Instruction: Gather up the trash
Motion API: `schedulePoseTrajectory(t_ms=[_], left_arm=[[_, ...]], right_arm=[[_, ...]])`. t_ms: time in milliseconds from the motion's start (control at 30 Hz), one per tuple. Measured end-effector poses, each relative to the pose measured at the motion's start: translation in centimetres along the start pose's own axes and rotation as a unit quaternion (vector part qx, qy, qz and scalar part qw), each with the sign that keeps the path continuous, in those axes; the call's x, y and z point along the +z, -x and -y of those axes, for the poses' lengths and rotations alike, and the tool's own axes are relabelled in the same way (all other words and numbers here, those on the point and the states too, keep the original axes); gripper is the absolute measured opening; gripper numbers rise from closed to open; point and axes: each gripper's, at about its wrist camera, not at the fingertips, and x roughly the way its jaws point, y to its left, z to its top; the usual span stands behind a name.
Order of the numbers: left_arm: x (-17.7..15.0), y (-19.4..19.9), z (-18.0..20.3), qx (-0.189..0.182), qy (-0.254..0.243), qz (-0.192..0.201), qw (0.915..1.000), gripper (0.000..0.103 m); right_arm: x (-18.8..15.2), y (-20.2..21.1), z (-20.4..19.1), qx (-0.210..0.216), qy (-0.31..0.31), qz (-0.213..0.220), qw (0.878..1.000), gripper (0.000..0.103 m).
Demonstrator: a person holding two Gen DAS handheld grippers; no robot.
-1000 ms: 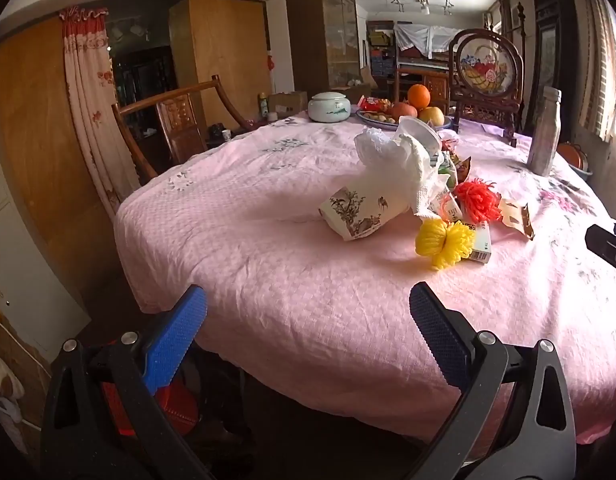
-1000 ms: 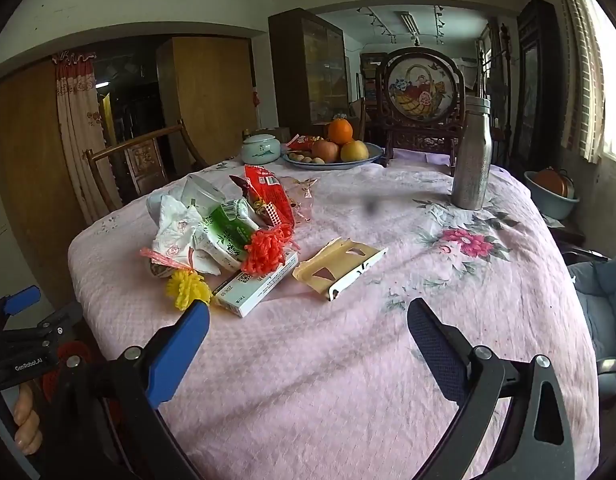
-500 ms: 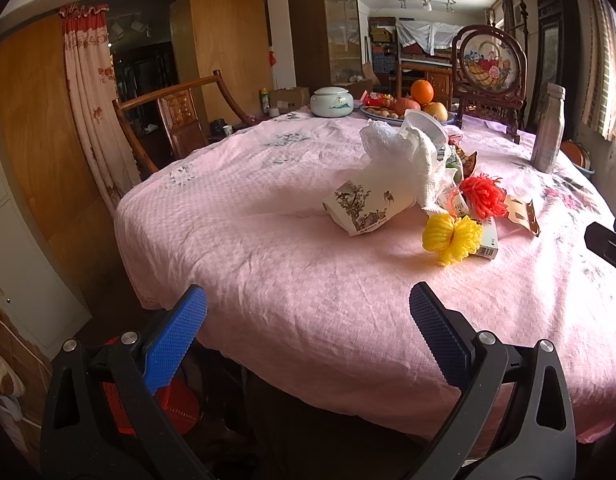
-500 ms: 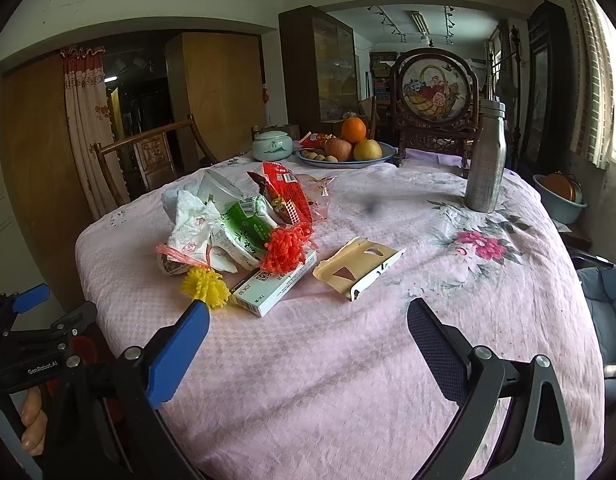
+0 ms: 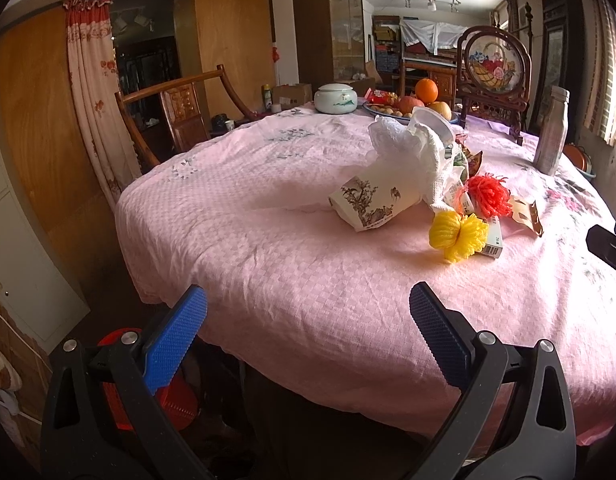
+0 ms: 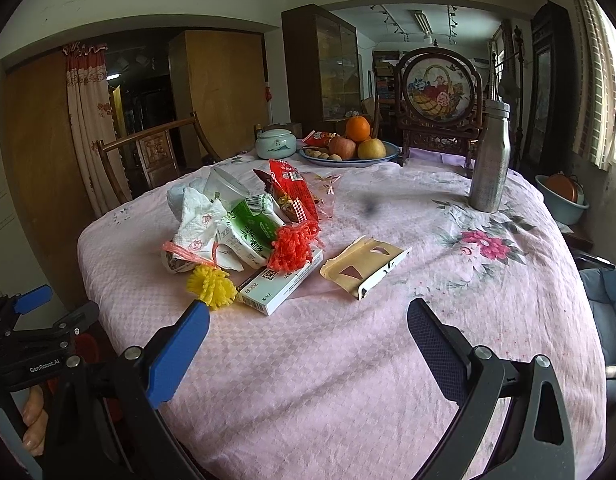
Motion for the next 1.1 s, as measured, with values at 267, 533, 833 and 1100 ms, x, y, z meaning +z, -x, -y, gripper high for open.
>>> schedulePoseTrajectory(t_ms=[267,533,833,1100], left_arm=[[-0.12,-0.02,-0.03,0.0,-0.001,-0.001,1.0,0.097],[-0.1,-0.04,0.02,0.0,-0.001,-0.001,1.0,0.097],[-0.22,-0.06,-0.05,0.0,0.001,-0.003,1.0,0.097],[-0.29,-0.1,-0.07,-0.001,0.001,-0.003,1.0,0.097]], right_arm=[[-0.15,0.0,-0.32,-0.004,0.004,0.001,1.0,0.098],[-0.48,-0.07,-0.55,-0.006,0.006,0.003,1.0,0.098],[-0.45,-0.07,-0.5,-0.003,0.003,0.0,1.0,0.098],[-0.47,-0.09,-0.48,-0.003,0.002,-0.001,1.0,0.098]])
